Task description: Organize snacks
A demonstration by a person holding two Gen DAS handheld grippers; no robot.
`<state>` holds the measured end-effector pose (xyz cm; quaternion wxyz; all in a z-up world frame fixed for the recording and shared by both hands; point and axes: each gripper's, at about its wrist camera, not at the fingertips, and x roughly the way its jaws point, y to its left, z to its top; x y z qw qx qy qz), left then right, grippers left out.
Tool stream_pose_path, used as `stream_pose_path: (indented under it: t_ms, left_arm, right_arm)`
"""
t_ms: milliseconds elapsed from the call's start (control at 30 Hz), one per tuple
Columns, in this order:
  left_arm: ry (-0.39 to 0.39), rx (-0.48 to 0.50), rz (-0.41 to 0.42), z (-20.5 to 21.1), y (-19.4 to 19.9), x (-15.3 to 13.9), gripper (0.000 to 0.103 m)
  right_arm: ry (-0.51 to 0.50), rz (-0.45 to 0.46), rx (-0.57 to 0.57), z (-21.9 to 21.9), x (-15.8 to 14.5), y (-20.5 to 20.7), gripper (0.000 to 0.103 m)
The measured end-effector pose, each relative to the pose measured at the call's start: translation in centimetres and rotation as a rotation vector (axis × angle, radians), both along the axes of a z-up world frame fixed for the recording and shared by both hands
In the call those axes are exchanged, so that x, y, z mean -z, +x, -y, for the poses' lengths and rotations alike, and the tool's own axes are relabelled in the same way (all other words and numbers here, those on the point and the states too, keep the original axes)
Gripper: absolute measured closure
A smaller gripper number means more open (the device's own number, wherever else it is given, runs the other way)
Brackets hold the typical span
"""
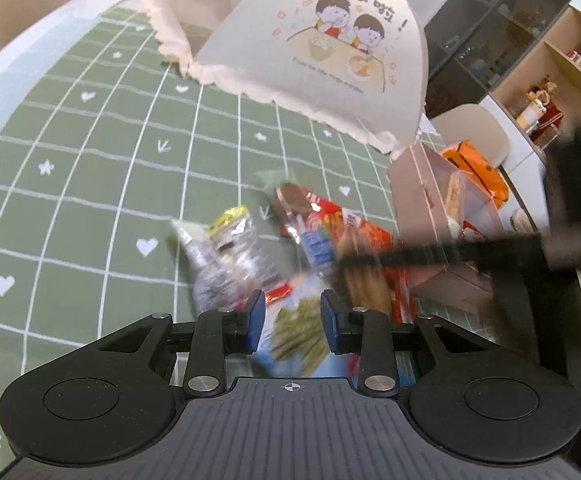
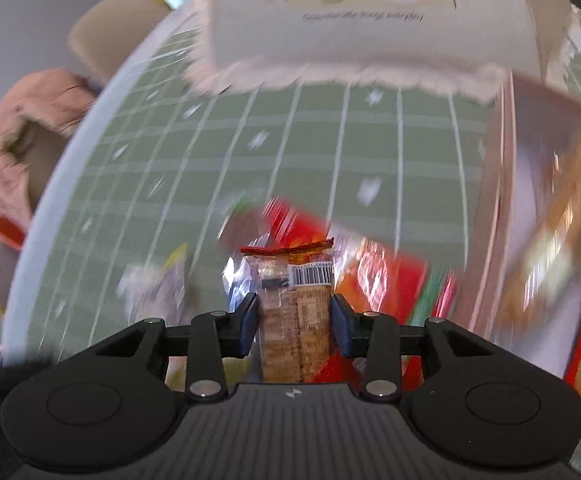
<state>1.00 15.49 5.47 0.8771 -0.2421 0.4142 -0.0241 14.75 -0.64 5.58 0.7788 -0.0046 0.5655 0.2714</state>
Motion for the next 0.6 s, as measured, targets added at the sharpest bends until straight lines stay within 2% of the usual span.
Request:
stream_pose_path:
  t_ms: [100, 233, 300, 367, 467, 600]
  left_arm:
    - [0.019, 0.012, 0.003, 1.1, 0.4, -0.5, 0.069]
    - [0.05, 0.072, -0.019, 3.8, 1.4, -0.7, 0.069]
    - [0.062, 0.108, -0.045, 5.7, 1.9, -0.6, 0.069]
    - [0.072, 0.14, -0.054, 7.4, 1.7, -0.4, 0.069]
    - [0.084, 0.199, -0.073, 9.6, 1.1, 0.0, 0.069]
    - [0.074, 0.266, -0.121, 12.0, 0.2, 1.1, 0.069]
  right_arm:
    - [0.014, -0.017, 0.009, 2.6, 0.4, -3.7, 0.063]
    - [-0.019, 0.044, 0.043, 6.2, 0.3, -7.5, 0.062]
    - [-0.05, 0.117, 0.055, 7.3, -0.3, -9.1, 0.055]
    - [-0.068, 0.205, 0.073, 8.8, -1.4, -10.7, 0.04]
    - [-0.061, 0.261, 0.114, 11.2, -2.2, -11.6, 0.03]
    - [-0.05, 0.26, 0.185, 13.4, -1.6, -10.6, 0.029]
